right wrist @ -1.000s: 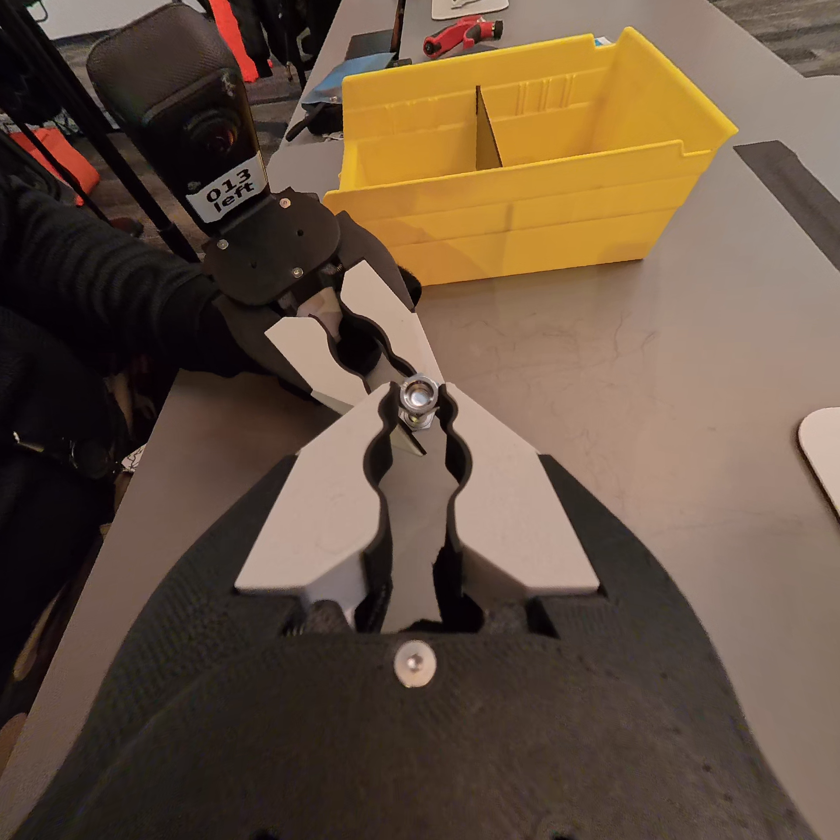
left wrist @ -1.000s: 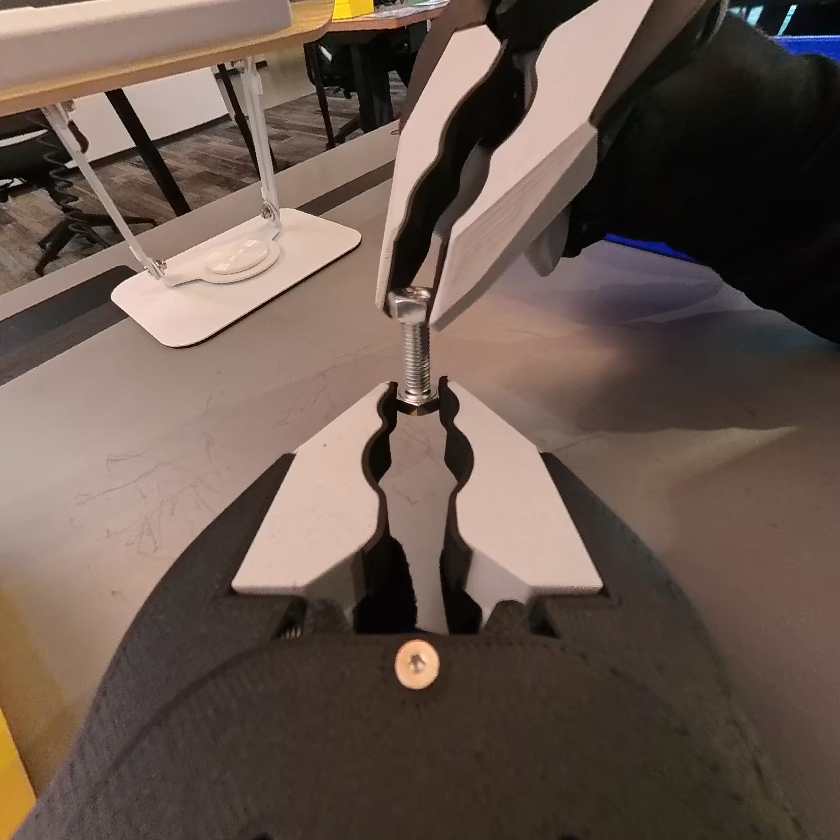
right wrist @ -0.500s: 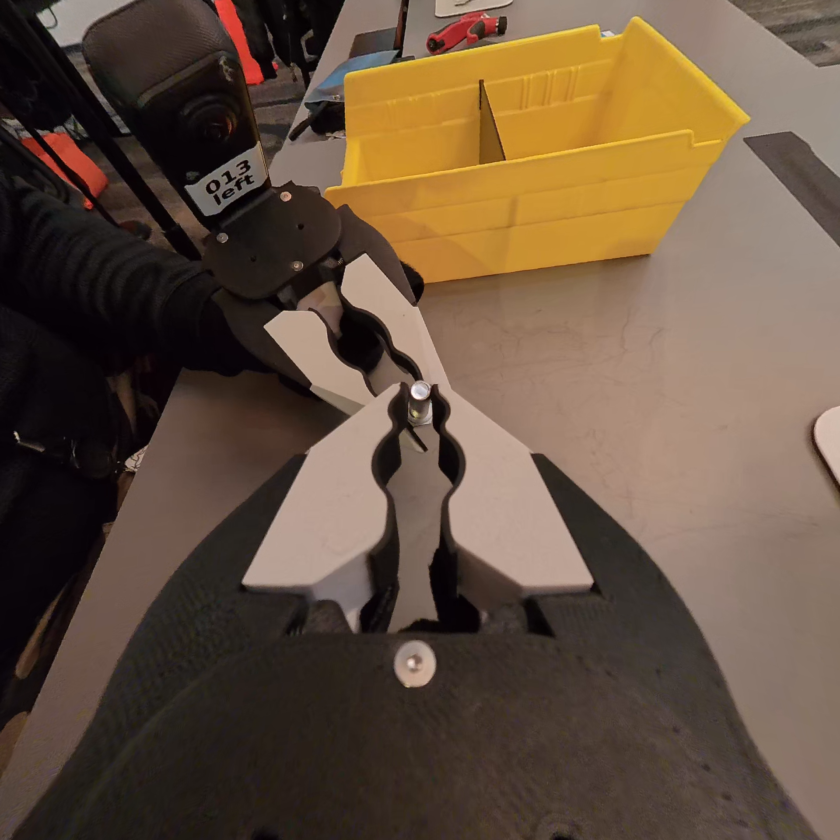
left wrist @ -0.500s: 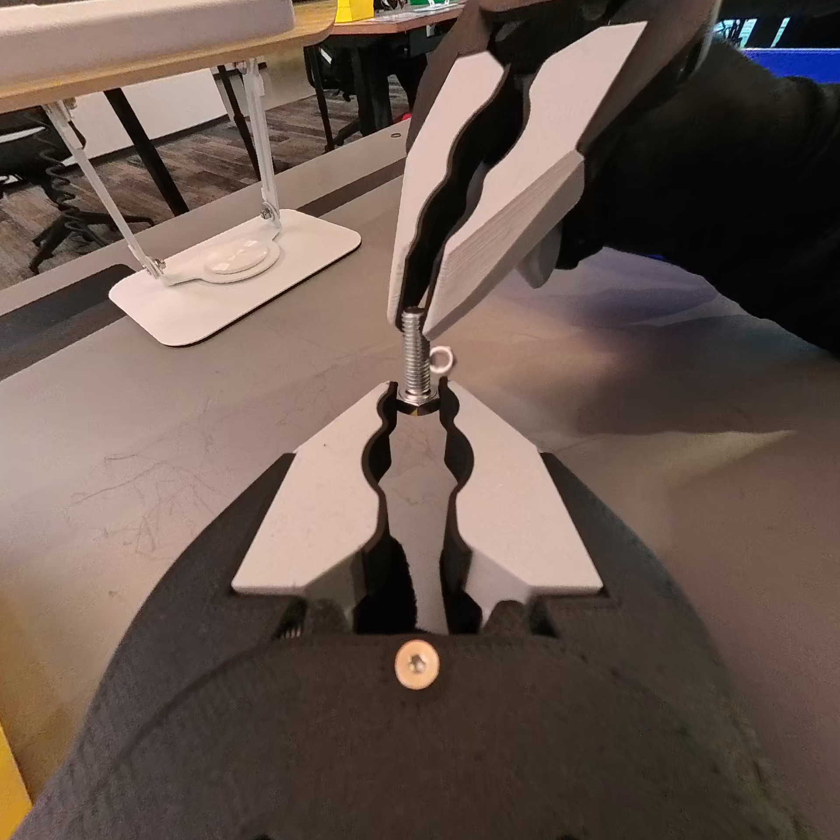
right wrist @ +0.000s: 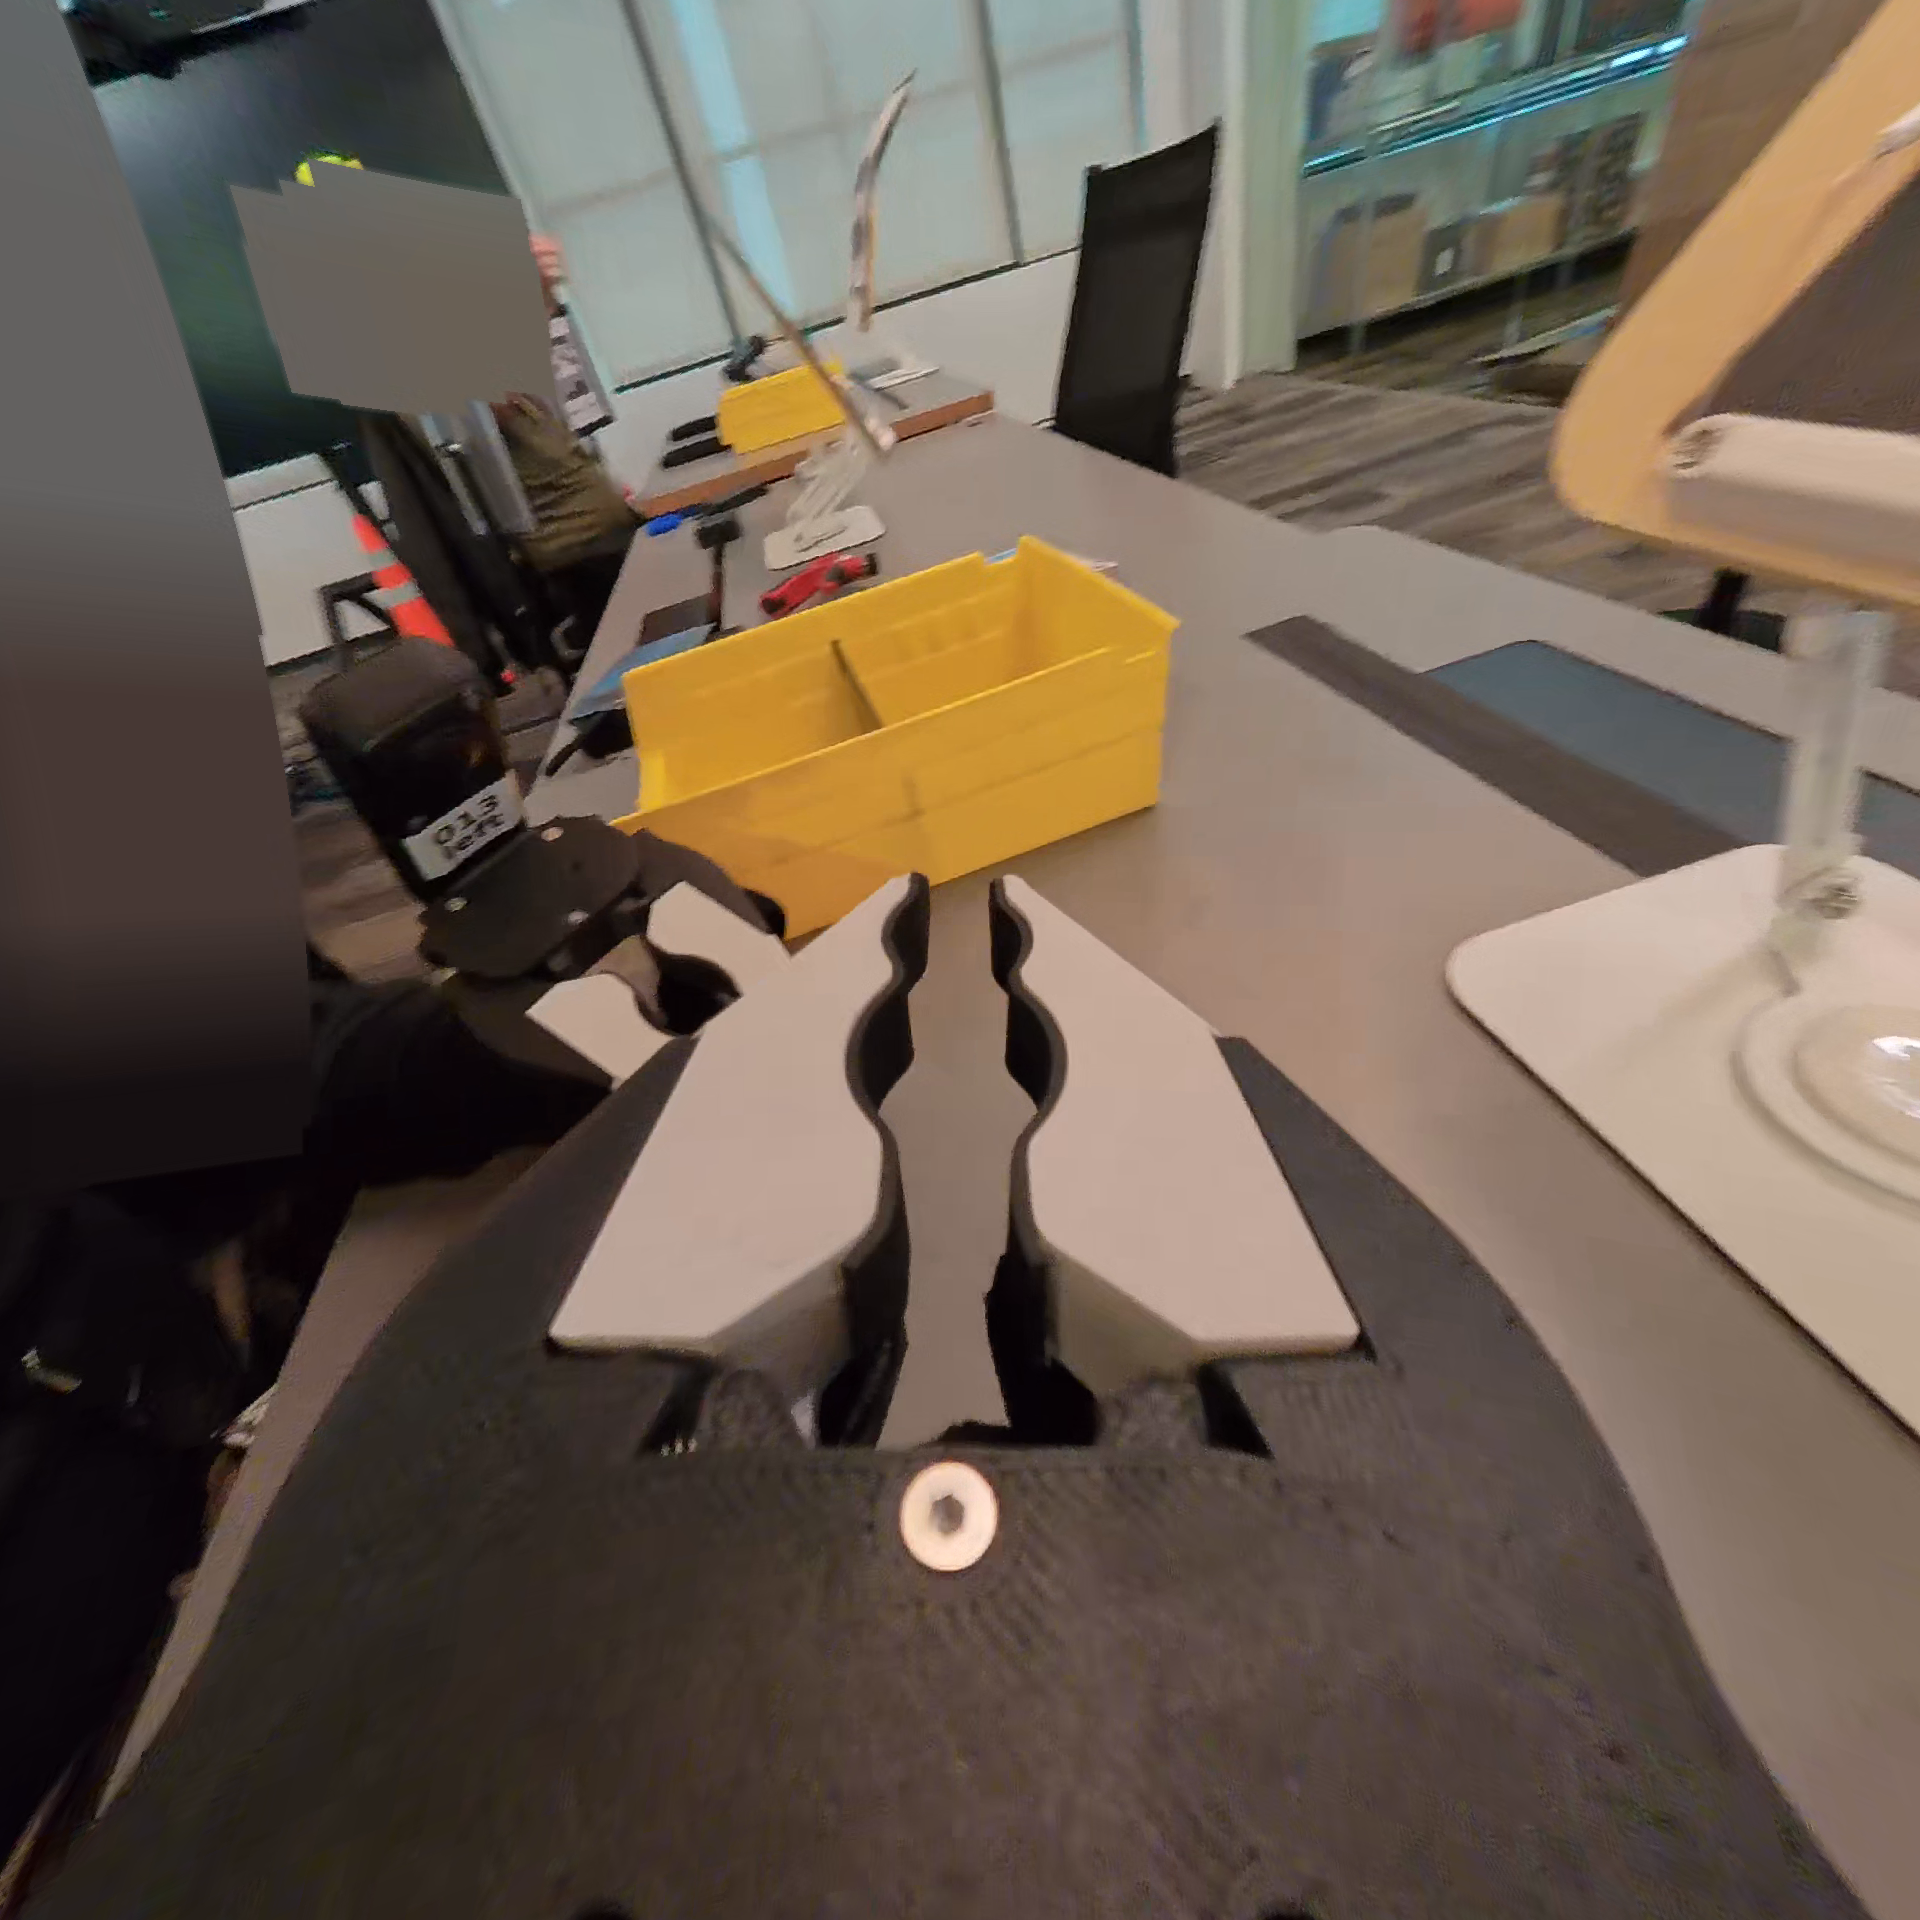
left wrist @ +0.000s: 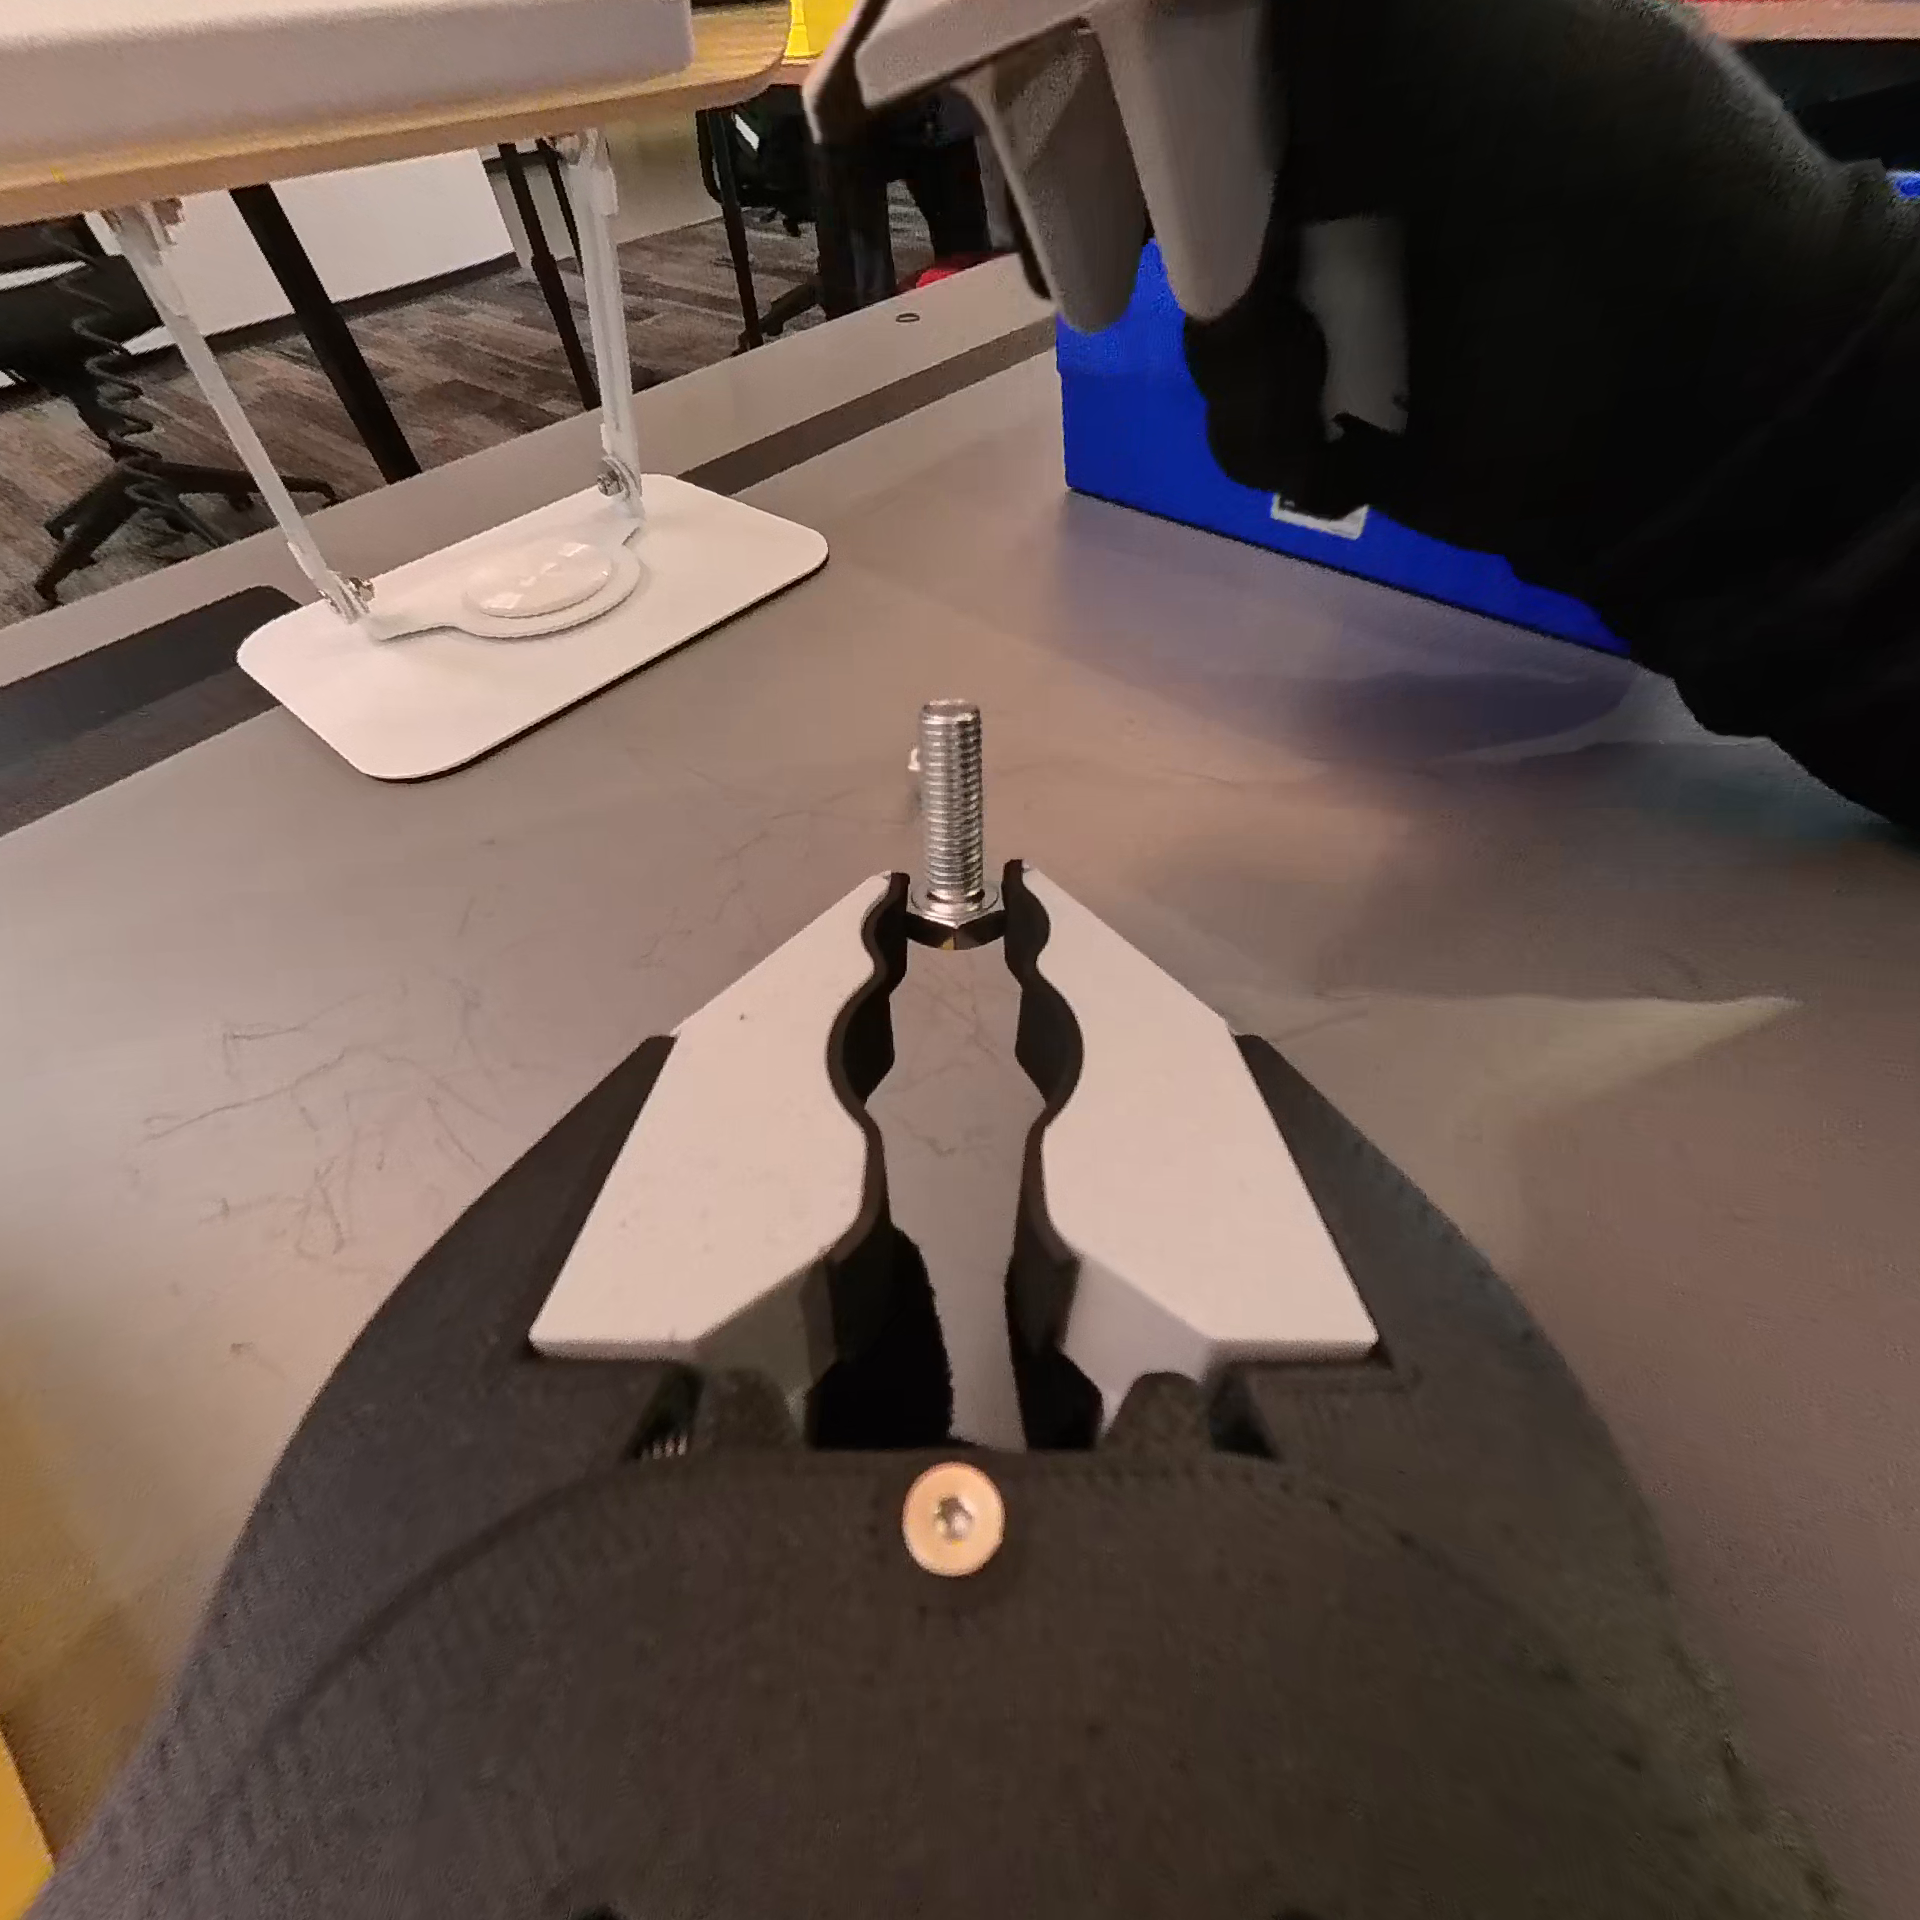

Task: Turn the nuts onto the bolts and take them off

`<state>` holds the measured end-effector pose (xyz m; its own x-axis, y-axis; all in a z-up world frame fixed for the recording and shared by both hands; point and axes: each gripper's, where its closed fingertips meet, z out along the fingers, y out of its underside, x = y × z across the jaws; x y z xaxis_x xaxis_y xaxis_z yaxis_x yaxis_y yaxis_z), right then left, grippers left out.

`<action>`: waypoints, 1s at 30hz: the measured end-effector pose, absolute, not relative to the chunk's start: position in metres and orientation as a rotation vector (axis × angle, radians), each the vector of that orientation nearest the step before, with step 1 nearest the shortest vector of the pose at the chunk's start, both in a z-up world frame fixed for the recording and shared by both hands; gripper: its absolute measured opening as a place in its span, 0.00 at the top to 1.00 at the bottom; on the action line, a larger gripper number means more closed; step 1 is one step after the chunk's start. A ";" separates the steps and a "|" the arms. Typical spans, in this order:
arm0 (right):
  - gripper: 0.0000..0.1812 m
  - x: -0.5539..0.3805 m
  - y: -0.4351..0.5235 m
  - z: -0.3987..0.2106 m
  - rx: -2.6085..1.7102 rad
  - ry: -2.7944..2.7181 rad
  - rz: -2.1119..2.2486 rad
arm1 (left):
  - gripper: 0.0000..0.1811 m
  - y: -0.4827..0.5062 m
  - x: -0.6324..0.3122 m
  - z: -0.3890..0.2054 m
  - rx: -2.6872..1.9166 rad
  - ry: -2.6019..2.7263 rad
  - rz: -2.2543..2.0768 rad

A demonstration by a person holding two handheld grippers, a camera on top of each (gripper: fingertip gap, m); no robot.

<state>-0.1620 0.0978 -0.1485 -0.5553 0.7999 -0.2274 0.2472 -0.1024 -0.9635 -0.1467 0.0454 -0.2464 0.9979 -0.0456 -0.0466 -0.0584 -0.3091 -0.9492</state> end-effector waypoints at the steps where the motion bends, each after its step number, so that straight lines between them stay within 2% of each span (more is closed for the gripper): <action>1: 0.94 -0.163 0.105 -0.148 -1.166 -1.710 1.676 | 0.91 0.045 -0.147 -0.246 -1.886 0.073 0.012; 4: 0.93 -0.169 0.124 -0.160 -1.277 -1.681 1.593 | 0.91 0.046 -0.147 -0.246 -1.886 0.070 0.010; 7: 0.86 -0.176 0.143 -0.218 -1.490 -1.847 1.233 | 0.91 0.045 -0.148 -0.246 -1.885 0.067 0.009; 9: 0.87 -0.173 0.146 -0.248 -1.565 -1.966 1.055 | 0.91 0.045 -0.148 -0.246 -1.885 0.066 0.007; 13: 0.81 -0.163 0.148 -0.281 -1.622 -2.113 0.806 | 0.91 0.045 -0.148 -0.247 -1.887 0.065 0.002; 17: 0.81 -0.154 0.146 -0.304 -1.667 -2.218 0.718 | 0.91 0.046 -0.148 -0.247 -1.889 0.064 -0.002; 25: 0.97 -0.147 0.139 -0.312 -1.668 -2.299 0.723 | 0.91 0.045 -0.148 -0.247 -1.889 0.065 -0.004; 28: 0.82 -0.147 0.138 -0.303 -1.674 -2.278 0.761 | 0.91 0.045 -0.148 -0.247 -1.888 0.065 -0.005; 30: 0.80 -0.142 0.143 -0.301 -1.682 -2.290 0.727 | 0.91 0.046 -0.147 -0.247 -1.889 0.066 -0.004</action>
